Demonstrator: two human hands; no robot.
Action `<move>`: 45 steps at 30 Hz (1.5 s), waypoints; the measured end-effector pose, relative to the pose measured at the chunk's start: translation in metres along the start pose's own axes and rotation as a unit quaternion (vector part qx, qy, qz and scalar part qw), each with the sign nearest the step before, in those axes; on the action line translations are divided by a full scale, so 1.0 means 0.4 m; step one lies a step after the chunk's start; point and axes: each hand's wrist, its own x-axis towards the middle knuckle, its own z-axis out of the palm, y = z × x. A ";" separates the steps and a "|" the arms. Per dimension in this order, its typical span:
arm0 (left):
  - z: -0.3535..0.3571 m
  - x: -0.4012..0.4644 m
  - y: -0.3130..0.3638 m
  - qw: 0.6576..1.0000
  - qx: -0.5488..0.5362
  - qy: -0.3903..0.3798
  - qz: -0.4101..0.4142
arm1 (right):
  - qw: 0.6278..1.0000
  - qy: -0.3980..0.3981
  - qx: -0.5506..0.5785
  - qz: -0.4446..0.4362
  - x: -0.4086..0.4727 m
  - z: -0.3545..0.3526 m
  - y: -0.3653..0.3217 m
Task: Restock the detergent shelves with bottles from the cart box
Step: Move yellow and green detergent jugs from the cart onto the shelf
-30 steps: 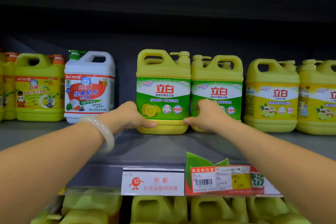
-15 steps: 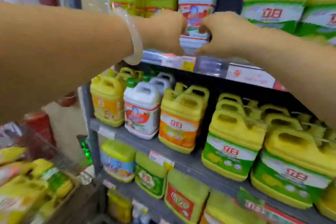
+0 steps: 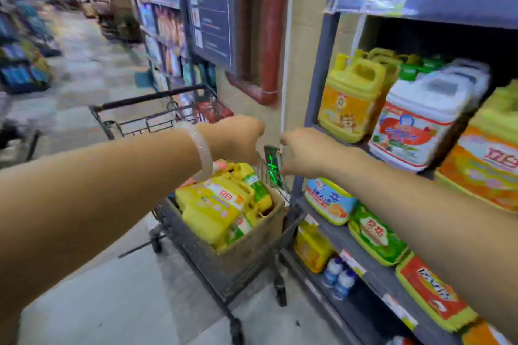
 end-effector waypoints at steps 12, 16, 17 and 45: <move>0.381 0.161 -0.553 0.973 -0.119 -0.173 -0.095 | 0.974 -0.173 0.123 0.075 0.417 0.376 -0.198; 0.489 0.207 -0.580 0.961 -0.141 -0.224 -0.079 | 0.936 -0.254 0.197 0.146 0.420 0.504 -0.216; 0.509 0.220 -0.573 0.960 -0.144 -0.230 -0.066 | 0.924 -0.259 0.225 0.165 0.420 0.529 -0.216; 0.725 0.622 -0.513 0.934 -0.264 -0.132 -0.201 | 0.919 -0.179 0.255 0.242 1.002 0.895 0.054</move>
